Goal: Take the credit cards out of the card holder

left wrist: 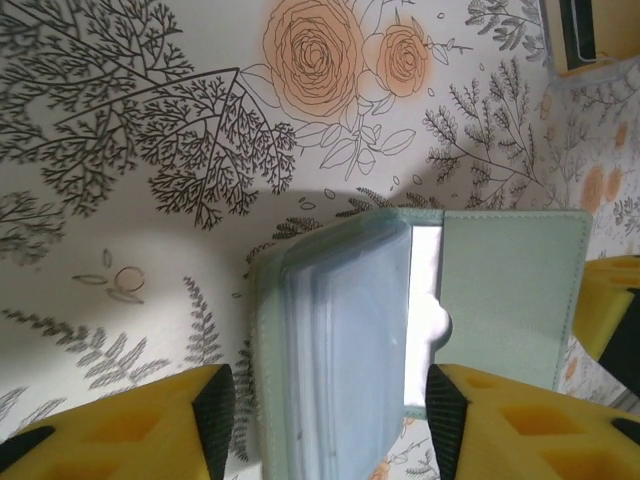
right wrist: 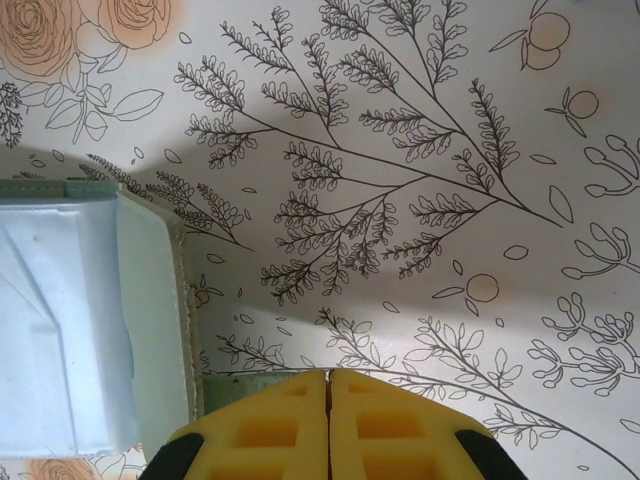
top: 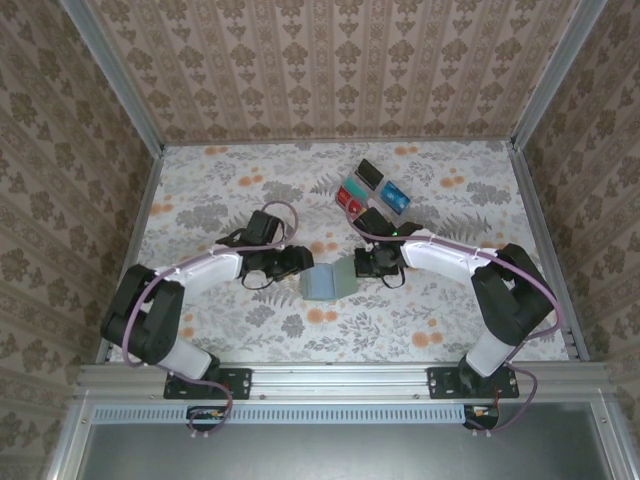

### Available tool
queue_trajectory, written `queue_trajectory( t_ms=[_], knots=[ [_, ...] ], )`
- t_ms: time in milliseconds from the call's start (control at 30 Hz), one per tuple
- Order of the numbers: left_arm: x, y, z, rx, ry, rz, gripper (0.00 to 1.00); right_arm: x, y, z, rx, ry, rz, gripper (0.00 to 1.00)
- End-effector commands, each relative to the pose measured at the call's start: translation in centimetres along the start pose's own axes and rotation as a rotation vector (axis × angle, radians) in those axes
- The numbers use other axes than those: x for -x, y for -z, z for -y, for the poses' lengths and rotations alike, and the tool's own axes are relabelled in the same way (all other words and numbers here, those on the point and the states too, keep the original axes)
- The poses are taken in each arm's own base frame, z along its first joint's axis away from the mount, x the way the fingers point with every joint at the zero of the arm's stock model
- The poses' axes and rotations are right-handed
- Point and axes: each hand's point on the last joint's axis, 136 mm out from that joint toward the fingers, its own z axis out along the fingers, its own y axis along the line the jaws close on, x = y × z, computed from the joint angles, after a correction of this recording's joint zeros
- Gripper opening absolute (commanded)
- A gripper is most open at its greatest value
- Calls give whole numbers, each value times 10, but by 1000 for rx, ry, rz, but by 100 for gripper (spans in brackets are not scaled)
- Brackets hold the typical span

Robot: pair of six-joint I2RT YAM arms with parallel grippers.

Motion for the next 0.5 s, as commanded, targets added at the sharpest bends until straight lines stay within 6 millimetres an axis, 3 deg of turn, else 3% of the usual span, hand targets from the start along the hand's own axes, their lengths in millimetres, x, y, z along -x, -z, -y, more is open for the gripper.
queue_trajectory(
  t_ms=[0, 300, 467],
  knots=[
    [1, -6, 16, -47, -6, -26, 53, -9, -10, 15, -71, 18, -32, 7],
    [3, 5, 15, 8, -38, 0, 48, -14, -16, 20, -90, 15, -50, 7],
    [-9, 2, 23, 5, -76, -52, 42, -16, -19, 21, -93, 11, -57, 7]
  ],
)
